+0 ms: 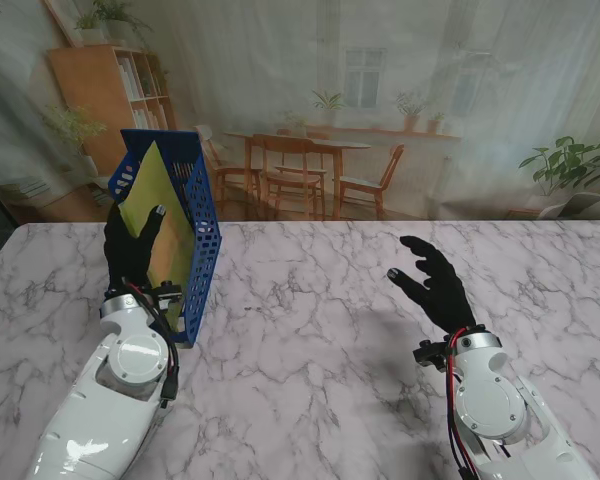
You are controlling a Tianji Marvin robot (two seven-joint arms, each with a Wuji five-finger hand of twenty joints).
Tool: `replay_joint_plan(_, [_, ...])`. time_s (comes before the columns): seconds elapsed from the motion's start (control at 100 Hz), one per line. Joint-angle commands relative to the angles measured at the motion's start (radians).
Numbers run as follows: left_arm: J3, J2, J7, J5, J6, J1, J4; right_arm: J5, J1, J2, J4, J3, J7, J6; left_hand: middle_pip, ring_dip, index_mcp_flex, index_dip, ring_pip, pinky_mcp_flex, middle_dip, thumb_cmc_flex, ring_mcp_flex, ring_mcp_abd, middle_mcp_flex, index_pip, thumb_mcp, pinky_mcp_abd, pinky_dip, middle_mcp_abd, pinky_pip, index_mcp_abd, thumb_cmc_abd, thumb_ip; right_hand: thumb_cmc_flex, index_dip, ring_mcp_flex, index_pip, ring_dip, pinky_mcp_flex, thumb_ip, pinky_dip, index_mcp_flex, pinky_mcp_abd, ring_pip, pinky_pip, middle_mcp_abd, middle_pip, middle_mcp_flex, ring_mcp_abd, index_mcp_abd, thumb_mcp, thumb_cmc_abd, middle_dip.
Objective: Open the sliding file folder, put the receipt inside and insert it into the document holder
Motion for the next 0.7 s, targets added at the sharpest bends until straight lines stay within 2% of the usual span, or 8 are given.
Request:
replay_joint_plan(0.0, [-0.018,0.028,-0.042,0.003,0.005,-0.010,-0.068,0.000,-0.001,-0.001,0.004,-0.001,0.001,0.003,0.011,-0.002,0.002,-0.001,-0.024,-0.012,-0.010,0.002,-0.016,-0.030,-0.010,-0.017,-0.018,-0.047,-0.009,-0.035,-0.013,-0.024,0.017,0.011,0.007,-0.003,0.006,0.001,0.018,0.000,0.026,0.017,-0.026,-0.039,0.035,-0.006,-0.004,0.018,-0.031,-0.034,-0.002,-0.028,0.032,0.008])
replay_joint_plan(0.29, [-0.109,0.085,-0.254,0.031,0.043,-0.022,-0.277,0.001,0.004,0.000,0.007,-0.005,0.006,0.006,0.014,0.004,0.027,0.009,-0.022,-0.002,-0.009,0.019,0.001,-0.034,0.009,-0.015,-0.018,-0.057,-0.003,-0.034,-0.002,-0.017,0.029,0.013,0.008,-0.002,0.006,0.000,0.017,0.000,0.026,0.018,-0.023,-0.039,0.035,-0.006,-0.003,0.017,-0.030,-0.035,-0.002,-0.029,0.032,0.007])
replay_joint_plan(0.54, [-0.136,0.109,-0.376,-0.002,0.102,-0.044,-0.400,0.002,0.008,0.000,0.010,-0.009,0.008,0.011,0.017,0.005,0.046,0.015,-0.023,-0.001,-0.008,0.024,0.008,-0.031,0.036,-0.013,-0.020,-0.052,-0.001,-0.033,-0.001,-0.016,0.044,0.013,0.009,-0.002,0.006,0.000,0.017,0.000,0.026,0.018,-0.021,-0.039,0.035,-0.007,-0.003,0.018,-0.029,-0.036,-0.002,-0.030,0.033,0.007])
replay_joint_plan(0.59, [-0.132,0.113,-0.394,-0.005,0.119,-0.045,-0.421,0.001,0.009,0.000,0.011,-0.010,0.007,0.011,0.027,0.006,0.072,0.020,-0.022,0.000,-0.004,0.027,0.012,-0.027,0.066,-0.004,-0.020,-0.049,-0.001,-0.037,-0.001,-0.019,0.054,0.012,0.008,-0.002,0.007,0.000,0.017,0.000,0.026,0.018,-0.020,-0.039,0.035,-0.007,-0.003,0.018,-0.029,-0.035,-0.001,-0.030,0.033,0.007])
replay_joint_plan(0.69, [-0.119,0.122,-0.446,-0.022,0.139,-0.039,-0.465,0.002,0.012,-0.001,0.012,-0.012,0.006,0.011,0.063,0.014,0.175,0.053,-0.020,0.002,0.015,0.036,0.039,-0.023,0.204,0.050,-0.028,-0.024,0.002,-0.052,0.004,-0.054,0.086,0.006,0.008,-0.001,0.007,0.001,0.016,0.000,0.026,0.019,-0.017,-0.039,0.035,-0.007,-0.005,0.018,-0.026,-0.037,-0.001,-0.030,0.033,0.008])
